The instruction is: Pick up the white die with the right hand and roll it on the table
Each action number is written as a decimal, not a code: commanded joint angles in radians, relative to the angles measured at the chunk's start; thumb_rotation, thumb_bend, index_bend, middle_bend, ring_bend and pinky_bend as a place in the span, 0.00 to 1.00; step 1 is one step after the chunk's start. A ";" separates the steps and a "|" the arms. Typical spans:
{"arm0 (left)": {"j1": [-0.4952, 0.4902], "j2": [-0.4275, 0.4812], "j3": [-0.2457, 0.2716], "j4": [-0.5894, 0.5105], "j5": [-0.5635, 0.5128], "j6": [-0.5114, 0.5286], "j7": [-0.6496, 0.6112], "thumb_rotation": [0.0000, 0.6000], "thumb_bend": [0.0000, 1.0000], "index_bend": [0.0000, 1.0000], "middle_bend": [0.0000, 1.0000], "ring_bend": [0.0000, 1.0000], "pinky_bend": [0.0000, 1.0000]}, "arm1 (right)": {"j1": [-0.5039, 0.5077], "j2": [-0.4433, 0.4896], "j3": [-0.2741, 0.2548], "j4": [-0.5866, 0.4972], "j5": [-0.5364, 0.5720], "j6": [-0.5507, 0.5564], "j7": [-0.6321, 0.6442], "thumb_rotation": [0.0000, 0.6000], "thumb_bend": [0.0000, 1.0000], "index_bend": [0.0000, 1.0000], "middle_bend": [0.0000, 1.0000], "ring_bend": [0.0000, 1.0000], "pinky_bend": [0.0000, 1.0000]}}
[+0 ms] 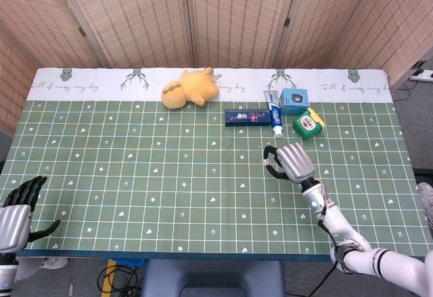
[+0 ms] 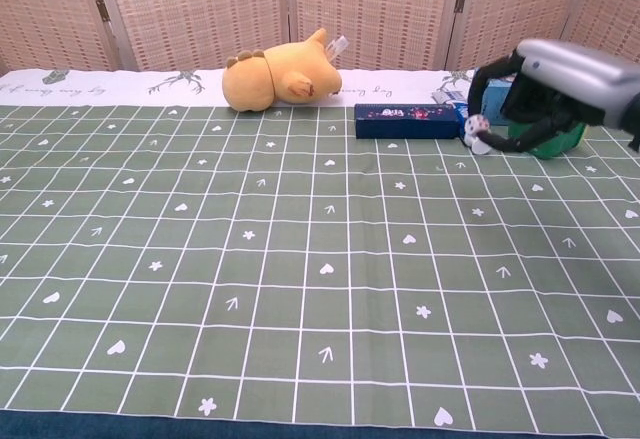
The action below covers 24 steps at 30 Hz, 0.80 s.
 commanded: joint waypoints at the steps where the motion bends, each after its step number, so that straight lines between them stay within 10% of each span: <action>1: 0.000 0.003 0.000 -0.005 -0.006 -0.004 0.003 1.00 0.20 0.09 0.10 0.11 0.18 | -0.040 0.047 0.029 -0.040 -0.060 0.104 0.062 1.00 0.34 0.09 0.98 1.00 1.00; 18: -0.011 0.010 0.002 -0.015 -0.012 -0.028 0.014 1.00 0.20 0.09 0.10 0.11 0.18 | -0.132 0.222 0.004 -0.118 0.022 0.109 -0.059 1.00 0.34 0.00 0.95 0.99 1.00; 24: -0.012 0.012 -0.001 -0.018 -0.019 -0.029 0.017 1.00 0.20 0.09 0.10 0.11 0.18 | -0.183 0.345 -0.038 -0.224 0.065 0.076 -0.162 1.00 0.32 0.01 0.70 0.73 0.83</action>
